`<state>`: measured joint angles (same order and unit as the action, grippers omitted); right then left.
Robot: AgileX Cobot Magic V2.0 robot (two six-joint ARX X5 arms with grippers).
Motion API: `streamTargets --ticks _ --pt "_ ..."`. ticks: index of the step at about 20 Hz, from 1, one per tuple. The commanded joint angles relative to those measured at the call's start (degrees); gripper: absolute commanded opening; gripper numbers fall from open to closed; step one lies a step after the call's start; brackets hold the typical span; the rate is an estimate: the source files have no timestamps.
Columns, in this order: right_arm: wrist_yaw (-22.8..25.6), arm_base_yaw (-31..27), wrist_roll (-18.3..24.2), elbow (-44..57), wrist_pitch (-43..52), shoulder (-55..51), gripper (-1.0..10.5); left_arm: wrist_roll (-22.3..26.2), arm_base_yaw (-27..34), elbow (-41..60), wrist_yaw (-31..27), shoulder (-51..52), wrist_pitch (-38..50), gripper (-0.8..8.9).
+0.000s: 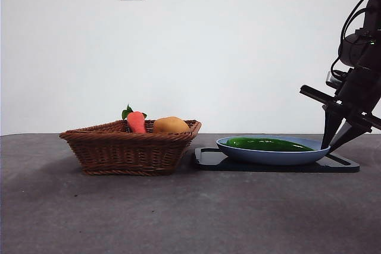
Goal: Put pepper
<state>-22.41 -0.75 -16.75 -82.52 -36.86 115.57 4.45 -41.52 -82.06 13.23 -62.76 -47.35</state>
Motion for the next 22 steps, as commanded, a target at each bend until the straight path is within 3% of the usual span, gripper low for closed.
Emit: streamTargets --ticks 1,4,9,18,22 --pt "1.6 0.0 1.4 -1.4 0.0 1.5 0.8 -0.4 -0.4 -0.9 0.1 -0.3 0.2 2.6" --pt "1.5 0.0 1.4 -1.4 0.2 1.0 2.0 -0.4 -0.4 -0.9 0.0 -0.3 -0.4 2.6" --pt "1.5 -0.3 2.1 -1.4 -0.9 -5.3 2.2 -0.3 -0.4 -0.9 -2.7 -0.3 -2.0 2.6" --pt "1.3 3.1 11.5 -1.4 -20.2 -34.5 2.2 -0.1 -0.4 -0.9 -2.7 -0.3 -2.0 2.59" --pt "1.4 7.5 12.3 -1.4 -27.0 -46.9 2.2 -0.2 -0.4 -0.9 -2.7 -0.3 -2.1 2.59"
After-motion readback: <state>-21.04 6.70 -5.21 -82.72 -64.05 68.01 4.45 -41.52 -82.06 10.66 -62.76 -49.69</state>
